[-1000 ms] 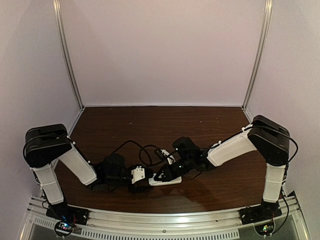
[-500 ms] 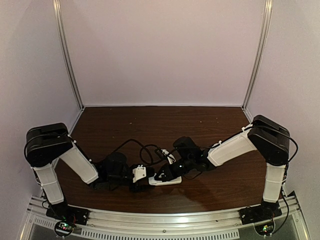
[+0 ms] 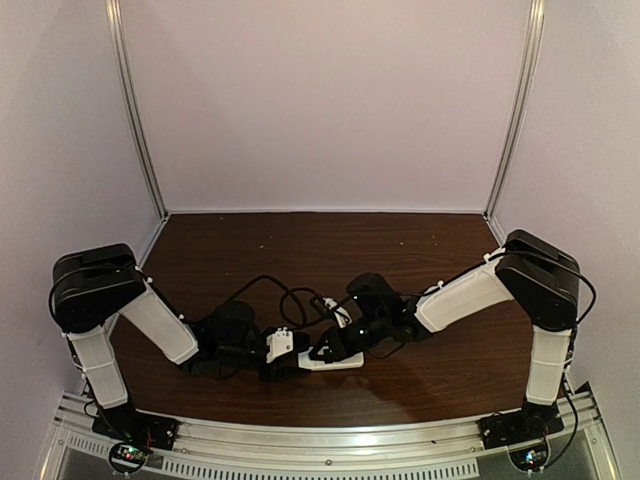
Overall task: Load the batteries into the remote control
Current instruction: Press the battery cover onto the remote control.
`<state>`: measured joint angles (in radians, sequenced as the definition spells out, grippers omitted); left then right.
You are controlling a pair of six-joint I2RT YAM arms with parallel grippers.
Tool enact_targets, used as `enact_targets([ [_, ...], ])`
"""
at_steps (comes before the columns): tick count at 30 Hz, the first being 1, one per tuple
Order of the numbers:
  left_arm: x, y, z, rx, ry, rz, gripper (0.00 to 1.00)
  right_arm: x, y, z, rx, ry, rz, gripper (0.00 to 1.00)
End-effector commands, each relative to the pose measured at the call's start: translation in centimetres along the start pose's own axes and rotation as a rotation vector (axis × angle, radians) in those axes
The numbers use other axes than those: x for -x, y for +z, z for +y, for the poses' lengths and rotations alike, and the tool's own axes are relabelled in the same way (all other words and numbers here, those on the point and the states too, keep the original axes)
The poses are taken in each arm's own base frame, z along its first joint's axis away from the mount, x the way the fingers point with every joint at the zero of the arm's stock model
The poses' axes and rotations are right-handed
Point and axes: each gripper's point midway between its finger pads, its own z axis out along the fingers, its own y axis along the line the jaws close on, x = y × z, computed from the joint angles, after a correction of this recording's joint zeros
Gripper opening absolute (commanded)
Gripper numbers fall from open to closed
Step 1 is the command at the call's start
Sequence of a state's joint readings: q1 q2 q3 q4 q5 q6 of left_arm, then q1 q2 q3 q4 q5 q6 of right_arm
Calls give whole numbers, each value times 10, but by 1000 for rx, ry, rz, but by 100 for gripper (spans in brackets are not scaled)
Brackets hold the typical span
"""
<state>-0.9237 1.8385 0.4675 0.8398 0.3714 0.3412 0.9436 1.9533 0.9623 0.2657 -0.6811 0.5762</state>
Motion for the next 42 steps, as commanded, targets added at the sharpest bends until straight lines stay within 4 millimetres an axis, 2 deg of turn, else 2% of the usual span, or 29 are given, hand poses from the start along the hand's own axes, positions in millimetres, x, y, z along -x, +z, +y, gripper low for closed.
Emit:
enact_targets([
  [1,-25,2,1,6,-48,94,53,-26,4,-26,-66,54,63,6],
  [7,-25,0,6,32,-38,103,52,-25,4,-25,-63,50,63,6],
  [10,-23,-2,7,39,-42,94,58,-26,4,-27,-77,55,69,6],
  [14,-5,-13,14,85,-56,40,74,-27,2,-30,-100,60,76,6],
  [16,8,-23,16,105,-64,-3,77,-27,2,-31,-108,64,73,6],
  [20,18,-42,17,142,-103,-38,78,-29,2,-33,-116,71,77,6],
  [27,26,-67,17,191,-323,-109,70,-27,2,-33,-118,71,69,6],
  [35,23,-88,28,288,-767,-204,52,-25,0,-32,-115,71,57,6],
  [37,17,-86,29,306,-901,-198,47,-25,1,-32,-113,71,55,6],
  [42,8,-62,21,298,-1088,-132,46,-25,0,-32,-114,72,52,6],
])
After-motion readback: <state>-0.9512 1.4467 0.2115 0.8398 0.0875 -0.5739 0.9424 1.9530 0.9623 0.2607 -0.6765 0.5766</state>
